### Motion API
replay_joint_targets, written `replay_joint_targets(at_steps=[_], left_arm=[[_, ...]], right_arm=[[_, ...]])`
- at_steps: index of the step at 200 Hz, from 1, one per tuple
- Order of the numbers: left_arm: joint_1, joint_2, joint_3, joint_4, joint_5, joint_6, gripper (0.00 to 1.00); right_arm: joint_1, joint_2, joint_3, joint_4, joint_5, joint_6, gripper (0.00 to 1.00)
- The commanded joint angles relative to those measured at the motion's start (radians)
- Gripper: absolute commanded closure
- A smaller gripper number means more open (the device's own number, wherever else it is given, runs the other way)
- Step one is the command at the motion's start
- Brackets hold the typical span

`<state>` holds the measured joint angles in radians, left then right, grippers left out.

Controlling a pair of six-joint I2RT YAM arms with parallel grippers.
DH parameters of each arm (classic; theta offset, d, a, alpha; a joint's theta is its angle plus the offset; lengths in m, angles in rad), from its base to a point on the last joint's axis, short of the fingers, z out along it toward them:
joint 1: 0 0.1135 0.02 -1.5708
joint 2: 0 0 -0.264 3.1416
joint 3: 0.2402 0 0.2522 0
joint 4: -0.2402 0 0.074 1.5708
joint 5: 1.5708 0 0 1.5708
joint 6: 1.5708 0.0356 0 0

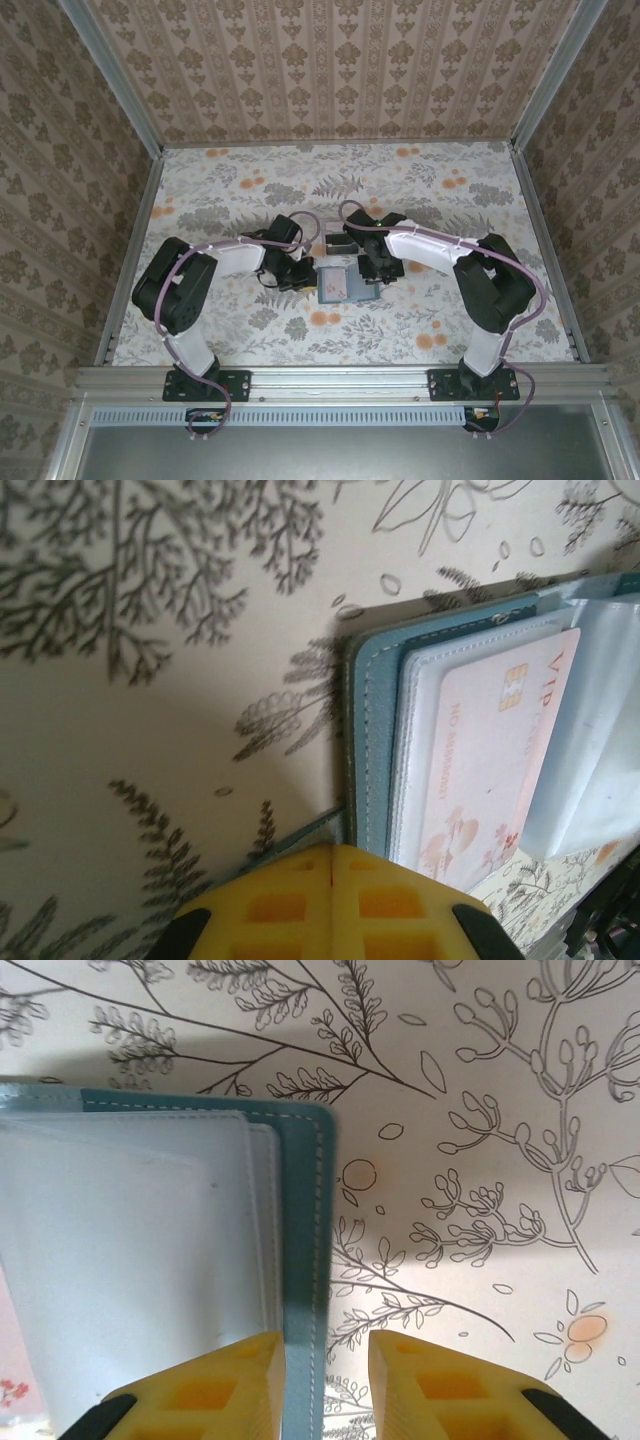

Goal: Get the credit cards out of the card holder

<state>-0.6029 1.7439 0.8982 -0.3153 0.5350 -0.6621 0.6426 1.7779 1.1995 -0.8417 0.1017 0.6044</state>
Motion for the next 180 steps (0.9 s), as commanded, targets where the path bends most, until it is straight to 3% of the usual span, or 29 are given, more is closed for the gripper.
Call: replay_joint_targets(at_steps=[1, 71, 180], left_arm=[[-0.014, -0.027, 0.039, -0.08, -0.036, 0.003, 0.97], [-0.05, -0.012, 0.108, -0.069, -0.026, -0.021, 0.97], [-0.13, 0.104, 0.22, -0.039, 0.017, -0.036, 0.98]], right_arm=[[-0.004, -0.051, 0.016, -0.023, 0.006, -0.008, 0.7], [-0.004, -0.091, 0.029, 0.042, -0.129, 0.026, 0.73], [-0.008, -0.145, 0.004, 0.048, -0.127, 0.038, 0.74]])
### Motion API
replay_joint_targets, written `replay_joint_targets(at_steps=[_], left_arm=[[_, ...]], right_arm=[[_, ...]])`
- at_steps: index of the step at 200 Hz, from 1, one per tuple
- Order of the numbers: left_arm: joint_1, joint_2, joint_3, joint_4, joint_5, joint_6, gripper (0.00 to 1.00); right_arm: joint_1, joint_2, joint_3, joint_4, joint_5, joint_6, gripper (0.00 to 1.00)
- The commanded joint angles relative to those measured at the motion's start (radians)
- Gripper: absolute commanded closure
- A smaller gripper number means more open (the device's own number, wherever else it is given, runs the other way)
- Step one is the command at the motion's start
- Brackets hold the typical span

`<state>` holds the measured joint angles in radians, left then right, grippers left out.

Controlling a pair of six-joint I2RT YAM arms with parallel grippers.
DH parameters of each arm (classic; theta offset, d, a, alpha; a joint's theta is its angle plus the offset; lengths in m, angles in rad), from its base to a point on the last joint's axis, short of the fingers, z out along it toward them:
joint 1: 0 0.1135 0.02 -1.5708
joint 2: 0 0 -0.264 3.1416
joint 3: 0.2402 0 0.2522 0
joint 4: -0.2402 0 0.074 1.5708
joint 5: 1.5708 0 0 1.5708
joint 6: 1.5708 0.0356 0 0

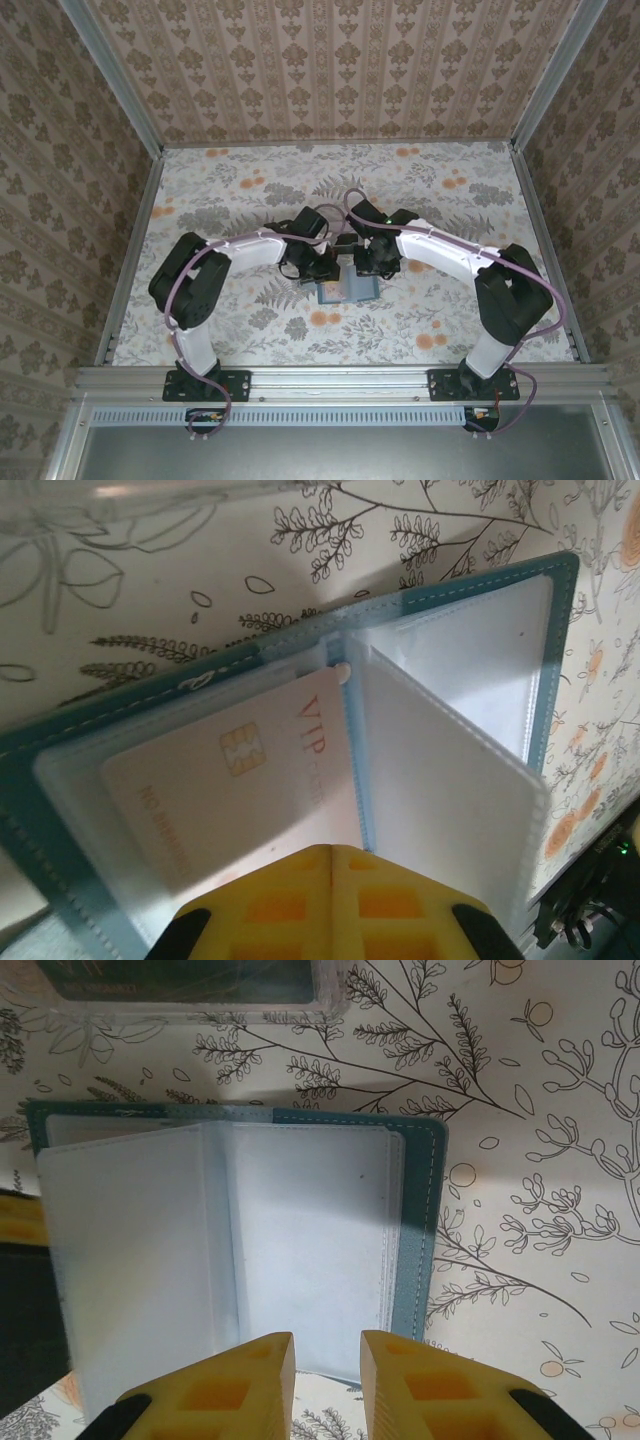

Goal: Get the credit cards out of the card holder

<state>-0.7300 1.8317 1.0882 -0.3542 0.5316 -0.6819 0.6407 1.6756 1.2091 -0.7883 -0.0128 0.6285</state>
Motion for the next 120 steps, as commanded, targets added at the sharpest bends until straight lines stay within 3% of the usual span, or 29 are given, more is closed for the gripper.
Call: replay_joint_targets(at_steps=[1, 60, 120], left_arm=[[-0.003, 0.016, 0.031, 0.0, 0.021, -0.016, 0.98], [-0.032, 0.085, 0.097, -0.01, 0.049, -0.01, 0.97], [-0.051, 0.137, 0.125, -0.011, 0.056, -0.012, 0.97]], right_arm=[[-0.007, -0.043, -0.006, -0.004, -0.013, 0.014, 0.74], [-0.03, -0.095, -0.032, 0.03, -0.055, 0.032, 0.74], [-0.053, -0.095, -0.111, 0.187, -0.236, 0.095, 0.75]])
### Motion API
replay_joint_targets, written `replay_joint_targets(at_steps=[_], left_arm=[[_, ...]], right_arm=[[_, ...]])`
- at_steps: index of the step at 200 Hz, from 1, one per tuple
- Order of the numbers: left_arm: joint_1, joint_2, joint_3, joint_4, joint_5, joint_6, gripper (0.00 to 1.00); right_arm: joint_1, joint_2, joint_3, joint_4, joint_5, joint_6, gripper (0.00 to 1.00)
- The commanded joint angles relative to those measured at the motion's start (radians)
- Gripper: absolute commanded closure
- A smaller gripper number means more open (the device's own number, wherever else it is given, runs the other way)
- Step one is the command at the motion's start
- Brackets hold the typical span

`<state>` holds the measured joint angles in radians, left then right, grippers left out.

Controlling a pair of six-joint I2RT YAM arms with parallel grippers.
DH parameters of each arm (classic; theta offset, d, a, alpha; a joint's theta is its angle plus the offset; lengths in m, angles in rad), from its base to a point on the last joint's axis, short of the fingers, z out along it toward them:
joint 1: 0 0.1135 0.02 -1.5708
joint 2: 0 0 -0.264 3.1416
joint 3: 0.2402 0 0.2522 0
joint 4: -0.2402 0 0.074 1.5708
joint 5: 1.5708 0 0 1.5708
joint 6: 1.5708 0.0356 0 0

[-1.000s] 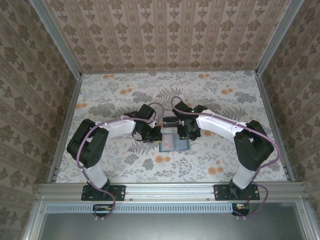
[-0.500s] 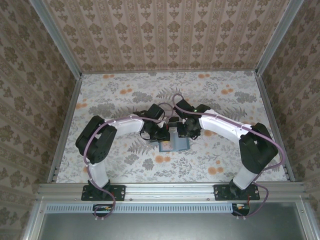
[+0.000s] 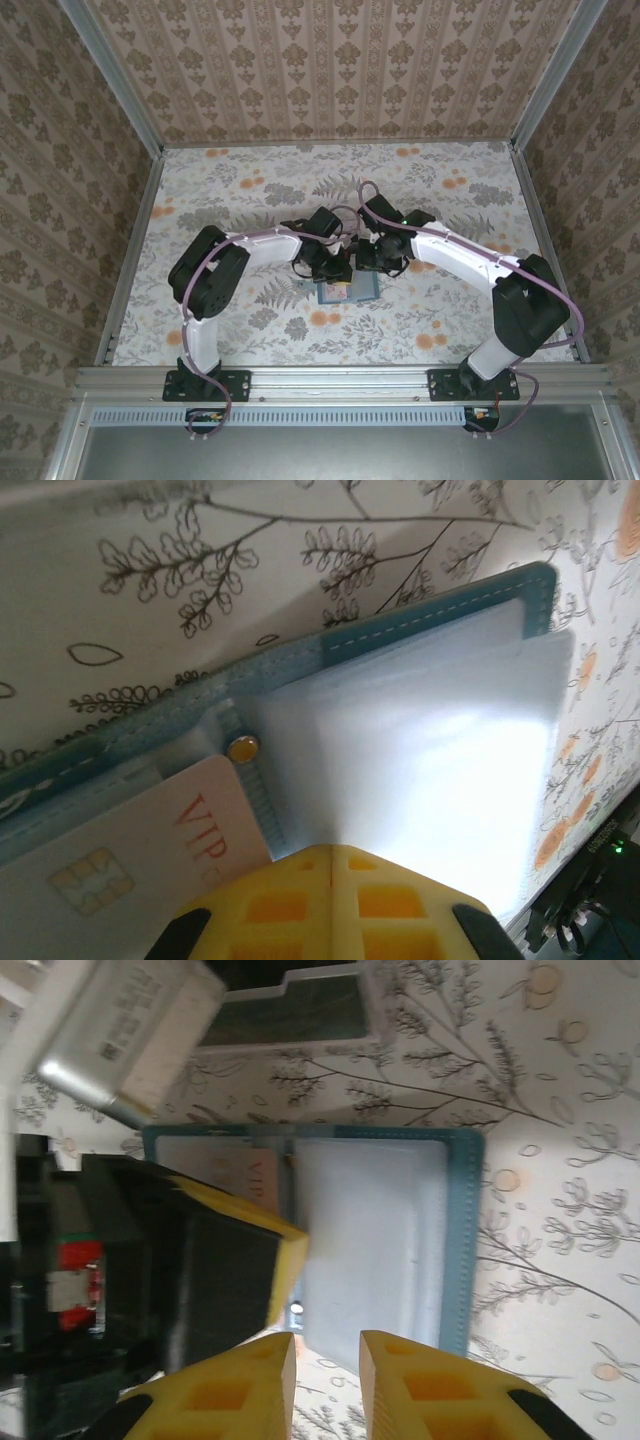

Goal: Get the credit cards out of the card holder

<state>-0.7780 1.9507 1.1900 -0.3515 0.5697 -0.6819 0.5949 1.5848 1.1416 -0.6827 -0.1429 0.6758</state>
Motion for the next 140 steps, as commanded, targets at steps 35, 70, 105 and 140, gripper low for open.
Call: replay_joint_targets(at_steps=[35, 70, 105, 140], left_arm=[[-0.001, 0.0, 0.01, -0.021, 0.0, -0.011, 0.97], [0.023, -0.071, -0.03, -0.033, -0.039, -0.012, 0.98], [0.059, -0.14, -0.081, -0.052, -0.065, -0.005, 0.98], [0.096, -0.177, -0.141, -0.06, -0.074, 0.006, 0.98]], right_arm=[[-0.022, 0.043, -0.097, 0.141, -0.139, 0.064, 0.8], [-0.036, 0.085, -0.133, 0.2, -0.162, 0.067, 0.81], [-0.037, 0.109, -0.13, 0.225, -0.184, 0.067, 0.81], [-0.037, 0.127, -0.114, 0.256, -0.226, 0.076, 0.81]])
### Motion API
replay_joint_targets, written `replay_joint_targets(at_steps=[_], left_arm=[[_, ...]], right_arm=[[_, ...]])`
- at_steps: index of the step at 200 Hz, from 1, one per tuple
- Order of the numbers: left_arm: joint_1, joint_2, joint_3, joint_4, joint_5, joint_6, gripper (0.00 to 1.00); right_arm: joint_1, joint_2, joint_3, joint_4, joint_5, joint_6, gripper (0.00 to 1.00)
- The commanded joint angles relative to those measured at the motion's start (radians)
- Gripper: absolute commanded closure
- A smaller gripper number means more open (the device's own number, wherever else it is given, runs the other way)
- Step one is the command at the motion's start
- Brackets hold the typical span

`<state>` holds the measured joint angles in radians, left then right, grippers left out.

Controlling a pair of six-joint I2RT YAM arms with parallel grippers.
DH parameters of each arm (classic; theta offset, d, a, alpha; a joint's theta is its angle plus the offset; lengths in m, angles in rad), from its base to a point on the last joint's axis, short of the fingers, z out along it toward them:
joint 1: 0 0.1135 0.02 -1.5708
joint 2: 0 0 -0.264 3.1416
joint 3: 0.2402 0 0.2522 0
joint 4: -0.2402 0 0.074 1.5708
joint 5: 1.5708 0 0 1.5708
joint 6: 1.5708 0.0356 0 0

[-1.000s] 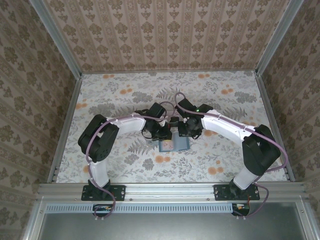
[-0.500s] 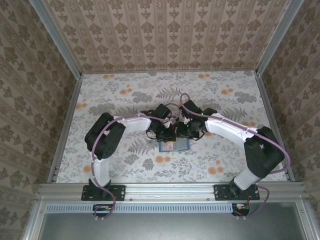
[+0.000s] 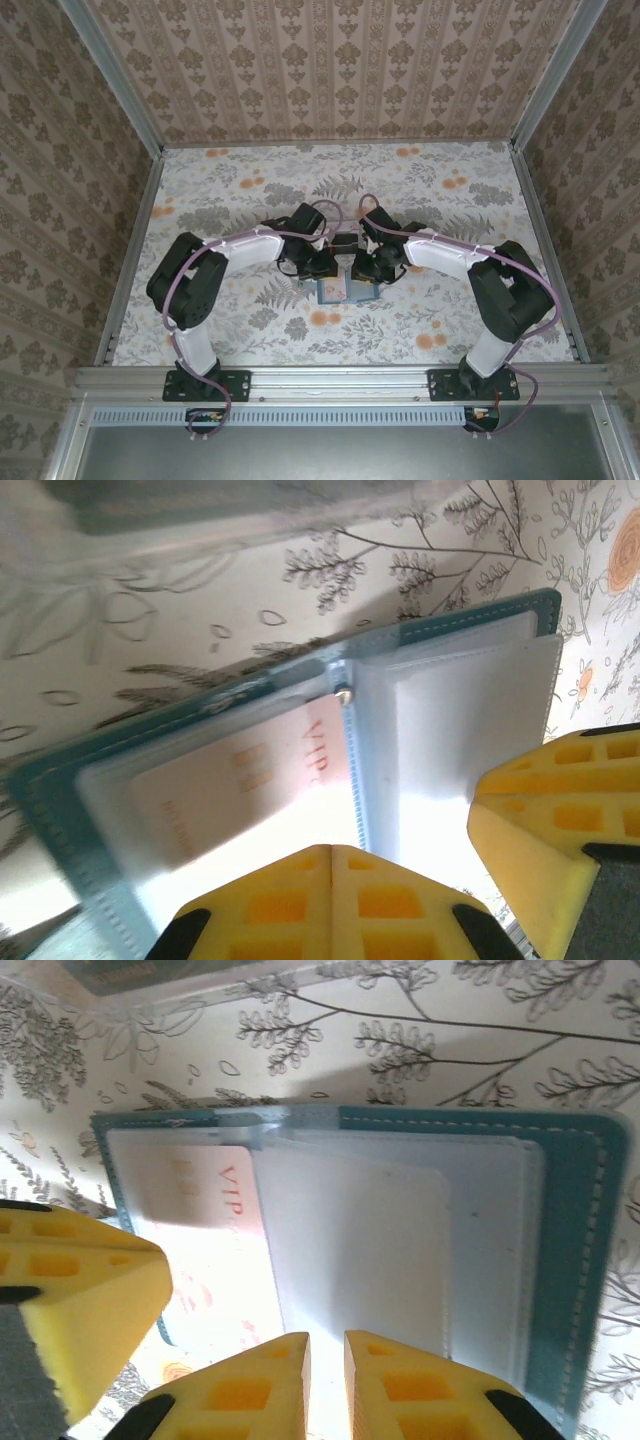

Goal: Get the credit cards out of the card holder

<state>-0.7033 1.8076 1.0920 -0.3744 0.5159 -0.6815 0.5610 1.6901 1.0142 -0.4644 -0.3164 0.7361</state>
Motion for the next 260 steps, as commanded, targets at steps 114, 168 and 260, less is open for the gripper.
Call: replay_joint_targets(at_steps=[114, 168, 260], left_arm=[[0.055, -0.03, -0.104, -0.035, -0.034, 0.025, 0.98], [0.061, -0.023, -0.102, -0.041, -0.033, 0.028, 0.98], [0.062, -0.014, -0.099, -0.046, -0.031, 0.033, 0.99]], right_arm=[[0.017, 0.115, 0.055, 0.171, -0.178, 0.081, 0.75], [0.022, 0.15, 0.08, 0.123, -0.143, 0.056, 0.7], [0.023, 0.178, 0.102, 0.05, -0.101, 0.007, 0.69]])
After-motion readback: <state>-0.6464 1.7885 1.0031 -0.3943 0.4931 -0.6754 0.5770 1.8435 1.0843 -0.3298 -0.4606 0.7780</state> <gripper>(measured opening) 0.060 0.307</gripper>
